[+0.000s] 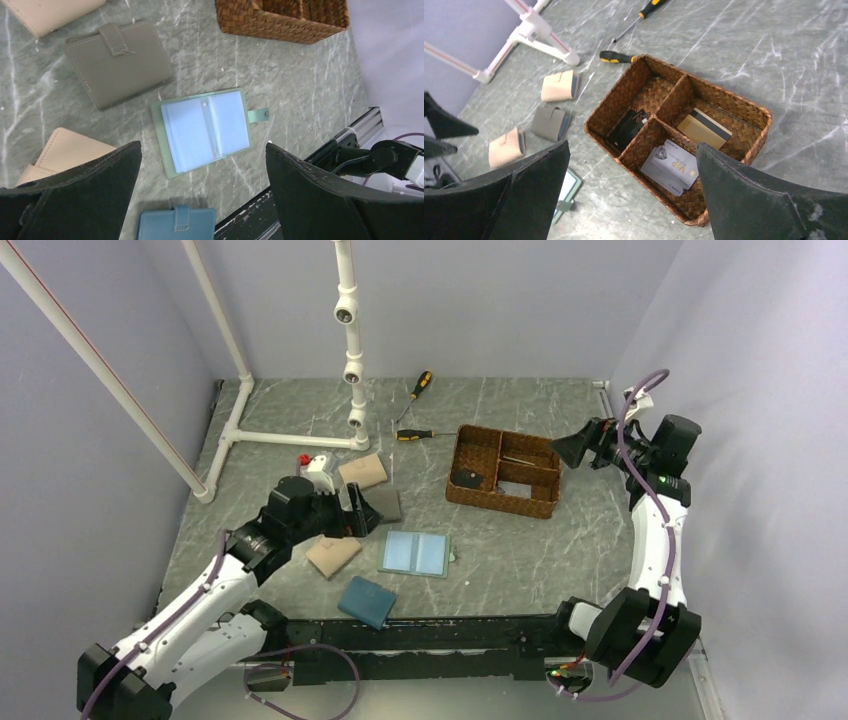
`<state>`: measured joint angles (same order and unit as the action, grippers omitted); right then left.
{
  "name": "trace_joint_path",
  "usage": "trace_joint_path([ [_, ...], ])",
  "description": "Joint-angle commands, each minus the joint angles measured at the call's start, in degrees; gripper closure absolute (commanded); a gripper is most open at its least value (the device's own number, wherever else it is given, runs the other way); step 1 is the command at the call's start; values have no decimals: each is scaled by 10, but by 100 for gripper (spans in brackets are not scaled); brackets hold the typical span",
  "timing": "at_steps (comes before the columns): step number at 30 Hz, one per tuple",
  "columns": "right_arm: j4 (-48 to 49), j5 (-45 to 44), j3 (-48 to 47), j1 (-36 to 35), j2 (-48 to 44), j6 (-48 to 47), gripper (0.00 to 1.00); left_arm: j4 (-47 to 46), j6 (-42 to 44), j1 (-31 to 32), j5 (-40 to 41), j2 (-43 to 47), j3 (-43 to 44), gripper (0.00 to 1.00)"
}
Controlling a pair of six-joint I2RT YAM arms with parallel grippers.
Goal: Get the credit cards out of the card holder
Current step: Reset both arms
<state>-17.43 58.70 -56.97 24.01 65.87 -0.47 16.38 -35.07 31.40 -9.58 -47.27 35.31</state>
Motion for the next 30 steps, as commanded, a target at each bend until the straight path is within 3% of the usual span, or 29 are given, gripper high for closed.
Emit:
trace_joint_path([
  [1, 64, -66, 12, 3, -37, 94, 0, 38, 21, -4, 11, 25, 26, 1],
  [30, 130, -38, 38, 18, -43, 189, 0, 49, 16, -5, 41, 85, -14, 1],
])
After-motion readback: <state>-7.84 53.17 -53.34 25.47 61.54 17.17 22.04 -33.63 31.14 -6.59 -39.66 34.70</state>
